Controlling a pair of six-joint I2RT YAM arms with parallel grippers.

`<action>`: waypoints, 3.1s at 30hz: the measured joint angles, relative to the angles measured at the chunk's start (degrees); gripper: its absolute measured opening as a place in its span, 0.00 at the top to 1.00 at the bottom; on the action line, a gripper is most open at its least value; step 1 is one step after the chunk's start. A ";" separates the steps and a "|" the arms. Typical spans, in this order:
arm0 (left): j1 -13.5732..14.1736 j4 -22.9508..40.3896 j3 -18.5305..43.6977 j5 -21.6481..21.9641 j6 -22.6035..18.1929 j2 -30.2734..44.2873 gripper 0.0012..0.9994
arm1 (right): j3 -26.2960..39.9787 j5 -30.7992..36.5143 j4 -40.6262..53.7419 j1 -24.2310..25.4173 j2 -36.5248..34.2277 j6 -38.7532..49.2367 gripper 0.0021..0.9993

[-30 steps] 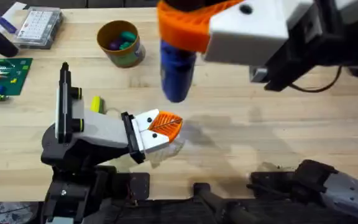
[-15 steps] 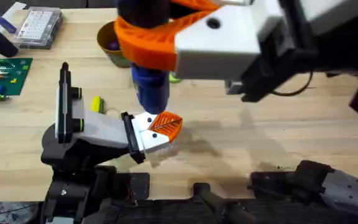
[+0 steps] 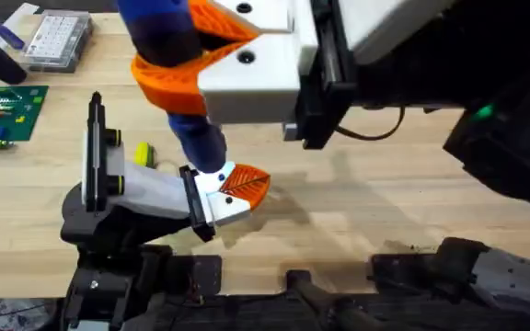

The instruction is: Pick up the gripper from the table and insert it into the empty holder that is missing its gripper. Then pick up a screw, insert it into the mounting hole, and use the screwdriver to tighten it. Finally, clean up the table by picking up the vegetable and placing it into the bucket.

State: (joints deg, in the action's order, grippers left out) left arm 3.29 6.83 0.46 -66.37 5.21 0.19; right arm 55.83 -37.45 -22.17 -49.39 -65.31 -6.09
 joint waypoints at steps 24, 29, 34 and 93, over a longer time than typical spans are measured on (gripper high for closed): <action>0.00 0.00 -0.01 0.00 0.00 0.02 0.99 | 0.00 0.09 1.62 0.00 -1.66 3.34 0.96; 0.00 0.00 0.01 0.00 0.00 0.01 0.99 | 0.00 0.11 1.70 0.00 -2.70 3.32 0.95; 0.00 0.00 0.01 0.00 -0.02 0.02 0.99 | 0.00 0.11 1.68 0.00 -2.70 3.34 0.96; 0.00 0.04 0.01 -0.02 0.00 0.02 0.99 | 0.00 0.13 2.84 -0.48 -5.06 3.08 0.95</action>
State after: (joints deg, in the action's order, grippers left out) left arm 3.29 6.87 0.47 -66.39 5.21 0.21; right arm 55.83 -37.32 -19.33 -49.87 -70.37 -3.01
